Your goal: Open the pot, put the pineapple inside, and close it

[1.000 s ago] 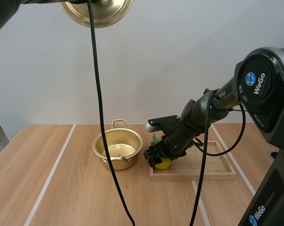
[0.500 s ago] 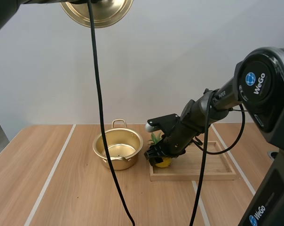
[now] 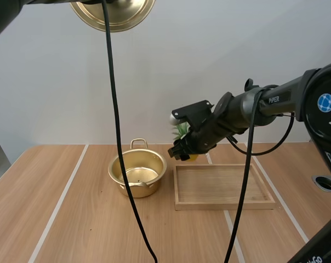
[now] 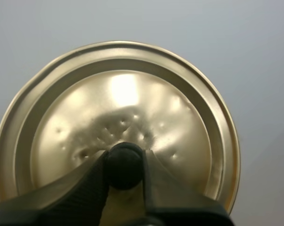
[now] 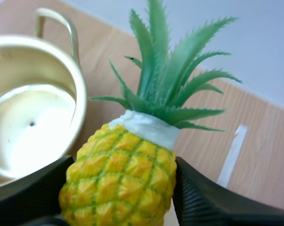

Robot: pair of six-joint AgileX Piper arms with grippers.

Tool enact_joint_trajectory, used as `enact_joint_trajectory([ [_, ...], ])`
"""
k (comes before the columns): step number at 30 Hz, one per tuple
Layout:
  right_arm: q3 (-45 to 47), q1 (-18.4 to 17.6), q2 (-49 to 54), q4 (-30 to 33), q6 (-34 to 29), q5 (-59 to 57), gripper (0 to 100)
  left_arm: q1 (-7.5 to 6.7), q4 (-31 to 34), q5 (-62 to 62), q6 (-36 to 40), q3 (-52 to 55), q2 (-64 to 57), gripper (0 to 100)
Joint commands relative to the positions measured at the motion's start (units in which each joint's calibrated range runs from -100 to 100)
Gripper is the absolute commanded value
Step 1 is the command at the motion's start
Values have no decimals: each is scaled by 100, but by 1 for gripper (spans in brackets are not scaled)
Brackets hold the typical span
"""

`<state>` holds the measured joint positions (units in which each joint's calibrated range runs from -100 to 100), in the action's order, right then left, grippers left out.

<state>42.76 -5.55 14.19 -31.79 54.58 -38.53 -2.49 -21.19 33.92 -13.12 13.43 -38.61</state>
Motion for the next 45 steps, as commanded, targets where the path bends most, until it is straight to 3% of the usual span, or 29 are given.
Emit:
enact_joint_trajectory([
  [1, -196, 1, 318, -23, 64, -56, 0, -7, -86, -199, 28, -29, -15, 0],
  [14, -309, 1, 1539, -136, 187, -64, 0, -7, -86, -199, 28, -29, -15, 0],
  [28, -613, 1, 1968, -471, 213, -126, 0, -7, -86, -199, 28, -29, -15, 0],
  [33, -642, 1, 1999, -589, 213, -660, 0, -7, -86, -199, 28, -29, -15, 0],
  [42, -642, -20, 1999, -1949, 1133, -1346, 0, -7, -86, -199, 28, -29, -15, 0],
  [45, -642, -166, 1969, -2015, 1255, -1367, 0, -7, -86, -199, 28, -29, -15, 0],
])
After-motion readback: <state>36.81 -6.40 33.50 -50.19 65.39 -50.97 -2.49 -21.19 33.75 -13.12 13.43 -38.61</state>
